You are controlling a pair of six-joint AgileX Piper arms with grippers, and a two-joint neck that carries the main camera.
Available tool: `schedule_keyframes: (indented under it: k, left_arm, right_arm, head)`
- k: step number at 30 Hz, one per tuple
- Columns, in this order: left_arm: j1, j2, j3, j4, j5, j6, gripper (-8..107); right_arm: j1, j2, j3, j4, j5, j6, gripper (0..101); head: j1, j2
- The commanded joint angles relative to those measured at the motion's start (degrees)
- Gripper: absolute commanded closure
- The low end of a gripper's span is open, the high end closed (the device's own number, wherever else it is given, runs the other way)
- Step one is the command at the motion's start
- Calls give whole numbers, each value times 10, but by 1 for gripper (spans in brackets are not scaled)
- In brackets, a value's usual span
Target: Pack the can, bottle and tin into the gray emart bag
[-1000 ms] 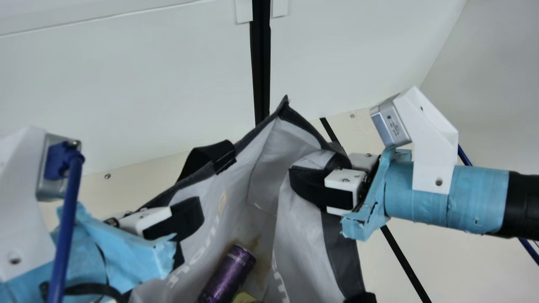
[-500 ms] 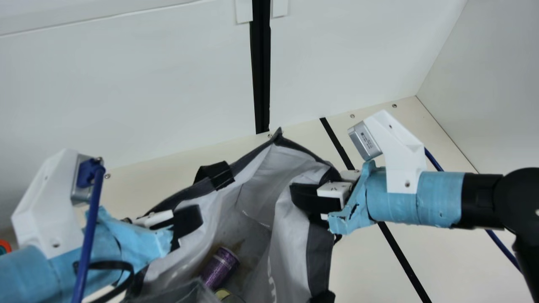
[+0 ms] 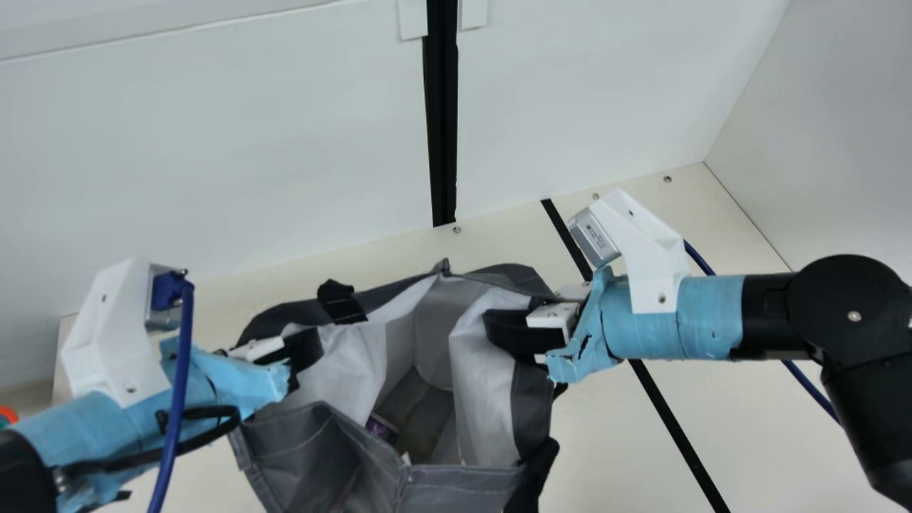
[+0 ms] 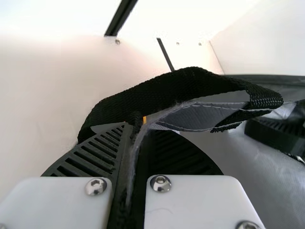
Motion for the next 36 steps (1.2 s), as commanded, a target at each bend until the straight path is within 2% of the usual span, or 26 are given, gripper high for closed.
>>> schedule_keyframes:
  k: [1,11,28,36]
  left_arm:
    - [3,3,-2,-2,-7,9,89]
    - [8,21,-23,0,-26,33,89]
    - [7,21,-22,0,-27,32,89]
    - [7,21,-22,0,-27,32,62]
  right_arm:
    - [1,3,-2,-3,1,-5,101]
    - [2,16,-14,-6,1,-15,101]
    - [2,15,-14,-8,3,-14,101]
    - [2,15,-14,-9,3,-14,101]
  head:
    - [-13,0]
    - [-13,0]
    - [-13,0]
    - [-13,0]
